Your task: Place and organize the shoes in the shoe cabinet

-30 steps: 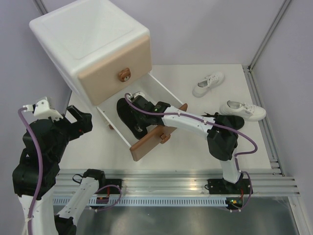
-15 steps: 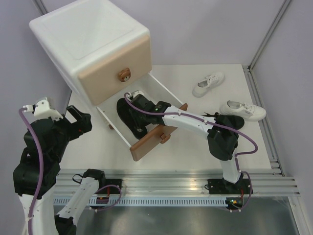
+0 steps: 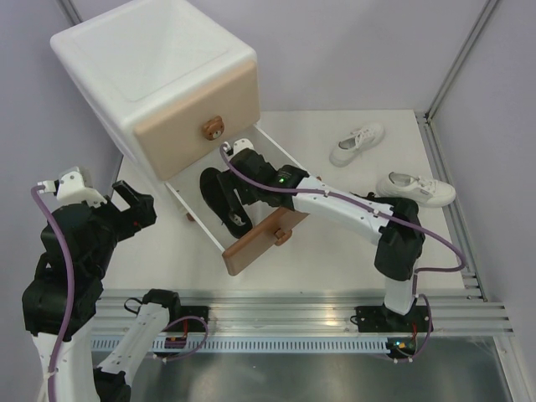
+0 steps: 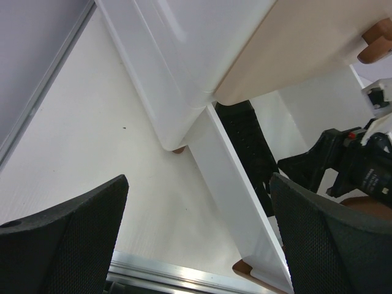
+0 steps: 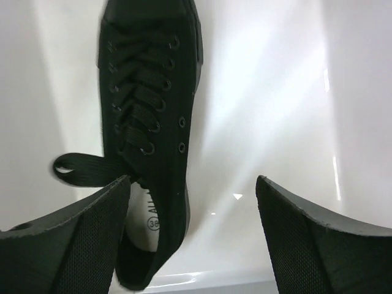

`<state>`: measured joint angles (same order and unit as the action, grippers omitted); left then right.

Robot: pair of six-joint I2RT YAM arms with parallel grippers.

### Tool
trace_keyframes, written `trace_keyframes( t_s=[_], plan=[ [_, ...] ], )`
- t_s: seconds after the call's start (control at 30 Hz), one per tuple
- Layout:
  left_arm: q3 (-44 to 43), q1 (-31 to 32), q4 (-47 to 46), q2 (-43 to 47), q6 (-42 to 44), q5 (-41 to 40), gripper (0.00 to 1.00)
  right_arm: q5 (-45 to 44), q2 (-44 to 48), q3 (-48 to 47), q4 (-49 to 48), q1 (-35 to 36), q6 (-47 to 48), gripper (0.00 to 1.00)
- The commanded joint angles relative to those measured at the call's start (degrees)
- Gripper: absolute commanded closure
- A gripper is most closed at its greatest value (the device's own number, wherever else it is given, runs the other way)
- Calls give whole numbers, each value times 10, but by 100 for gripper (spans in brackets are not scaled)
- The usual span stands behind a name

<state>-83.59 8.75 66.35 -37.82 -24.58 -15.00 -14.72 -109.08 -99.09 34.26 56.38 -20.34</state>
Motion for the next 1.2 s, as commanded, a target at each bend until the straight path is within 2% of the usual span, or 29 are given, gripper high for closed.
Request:
trace_keyframes(
  t_s=[0.0, 0.2, 0.33, 0.47, 0.6, 0.7, 0.73, 0.93, 1.07, 1.17],
  plan=[
    [-9, 2, 1, -1, 9, -11, 0, -21, 57, -36, -17, -3, 1, 13],
    [-14, 2, 0, -3, 12, -8, 0, -42, 119, -44, -16, -3, -10, 12],
    [-17, 2, -1, -5, 10, -5, 0, -73, 181, -9, -52, -3, -35, 10],
    [-25, 3, 1, -5, 12, -5, 0, -154, 258, 24, -59, -8, -77, 7],
    [-28, 3, 1, -5, 10, -4, 0, -278, 316, 69, -33, -33, -139, 7],
    [-28, 3, 0, -6, 10, 1, 0, -315, 361, 132, -23, -64, -209, 3],
    [-27, 3, 1, -5, 10, 2, 0, -318, 370, 159, -13, -87, -252, 2],
    [-25, 3, -1, -6, 7, 9, 0, -296, 387, 251, 24, -180, -380, 2],
    [-22, 3, -2, -9, 3, 17, 0, -205, 353, 302, 15, -250, -441, 5],
    [-21, 3, -3, -12, 1, 25, 0, -180, 318, 329, 0, -291, -472, 7]
  ],
)
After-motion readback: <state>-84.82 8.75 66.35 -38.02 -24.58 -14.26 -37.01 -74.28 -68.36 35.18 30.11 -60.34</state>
